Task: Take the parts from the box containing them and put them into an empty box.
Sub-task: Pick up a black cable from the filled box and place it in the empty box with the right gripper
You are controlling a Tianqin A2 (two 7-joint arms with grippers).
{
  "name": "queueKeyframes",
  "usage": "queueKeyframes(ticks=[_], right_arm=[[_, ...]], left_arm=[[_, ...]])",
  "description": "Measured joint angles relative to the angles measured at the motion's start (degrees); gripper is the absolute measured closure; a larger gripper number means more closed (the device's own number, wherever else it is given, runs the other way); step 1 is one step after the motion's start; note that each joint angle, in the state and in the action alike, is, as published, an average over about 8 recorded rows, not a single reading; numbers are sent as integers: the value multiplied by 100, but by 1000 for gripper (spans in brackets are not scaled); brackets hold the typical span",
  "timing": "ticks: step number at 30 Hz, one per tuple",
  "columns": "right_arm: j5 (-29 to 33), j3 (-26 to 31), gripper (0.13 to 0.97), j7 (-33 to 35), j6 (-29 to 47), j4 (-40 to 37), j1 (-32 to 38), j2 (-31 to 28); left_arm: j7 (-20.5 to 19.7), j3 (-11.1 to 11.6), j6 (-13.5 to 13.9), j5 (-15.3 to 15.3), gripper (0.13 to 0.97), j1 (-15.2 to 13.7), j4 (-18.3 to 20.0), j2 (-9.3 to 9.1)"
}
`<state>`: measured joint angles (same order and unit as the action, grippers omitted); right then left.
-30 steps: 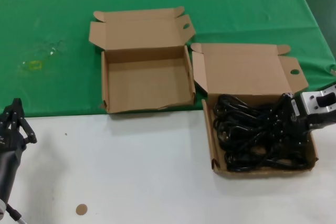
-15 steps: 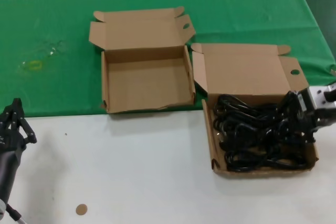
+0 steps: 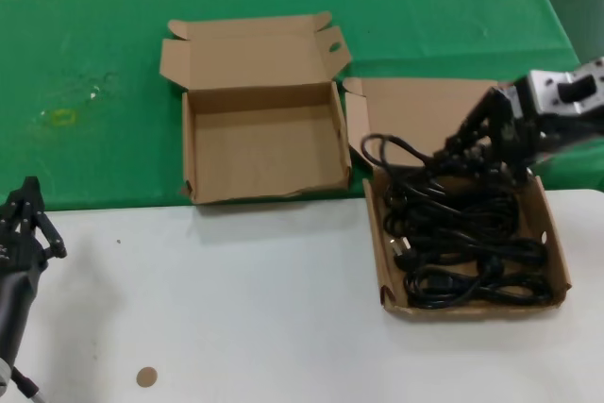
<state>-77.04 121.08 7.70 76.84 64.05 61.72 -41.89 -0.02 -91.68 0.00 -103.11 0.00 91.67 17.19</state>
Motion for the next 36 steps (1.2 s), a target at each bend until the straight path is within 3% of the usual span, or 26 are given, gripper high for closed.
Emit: queueKeyframes(ticks=[18, 36], right_arm=[[379, 462, 887, 281, -764, -1538, 918, 1841], [362, 509, 888, 1352, -1830, -4263, 1811, 3645]], left_arm=[[0, 0, 0, 0, 953, 0, 0, 0], [0, 0, 0, 0, 953, 0, 0, 0]])
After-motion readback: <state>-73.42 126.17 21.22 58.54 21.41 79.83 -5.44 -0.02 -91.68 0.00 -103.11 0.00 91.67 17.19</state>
